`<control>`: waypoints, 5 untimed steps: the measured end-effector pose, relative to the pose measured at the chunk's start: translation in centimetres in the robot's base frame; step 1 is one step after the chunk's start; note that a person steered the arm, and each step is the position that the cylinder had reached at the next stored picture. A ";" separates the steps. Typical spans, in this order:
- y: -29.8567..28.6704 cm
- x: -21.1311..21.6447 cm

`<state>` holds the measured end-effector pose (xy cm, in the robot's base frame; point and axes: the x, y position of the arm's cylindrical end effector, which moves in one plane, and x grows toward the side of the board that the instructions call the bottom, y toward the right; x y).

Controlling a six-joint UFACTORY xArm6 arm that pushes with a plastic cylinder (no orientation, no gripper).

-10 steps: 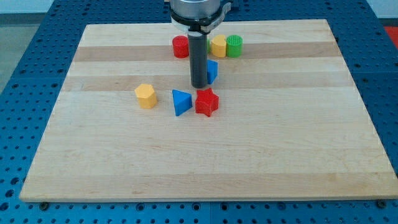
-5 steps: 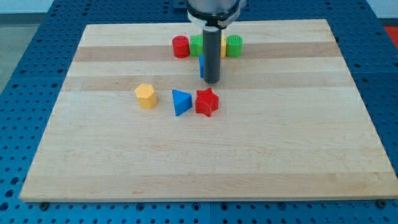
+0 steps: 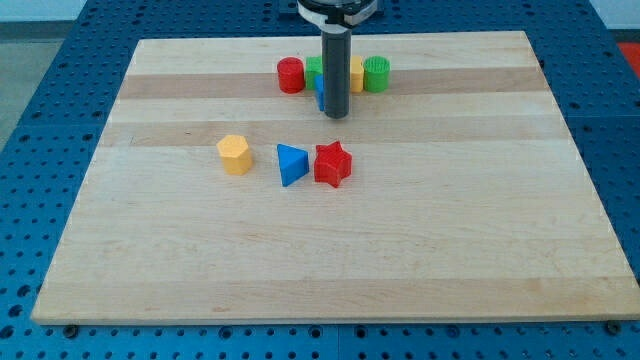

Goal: Push the blue cube to the bottom right of the green star

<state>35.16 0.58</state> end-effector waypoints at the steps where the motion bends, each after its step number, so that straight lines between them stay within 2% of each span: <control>1: 2.0 1.0; 2: 5.4 4.4; 3: 10.3 9.7; 4: 9.6 16.0; 5: 5.8 16.4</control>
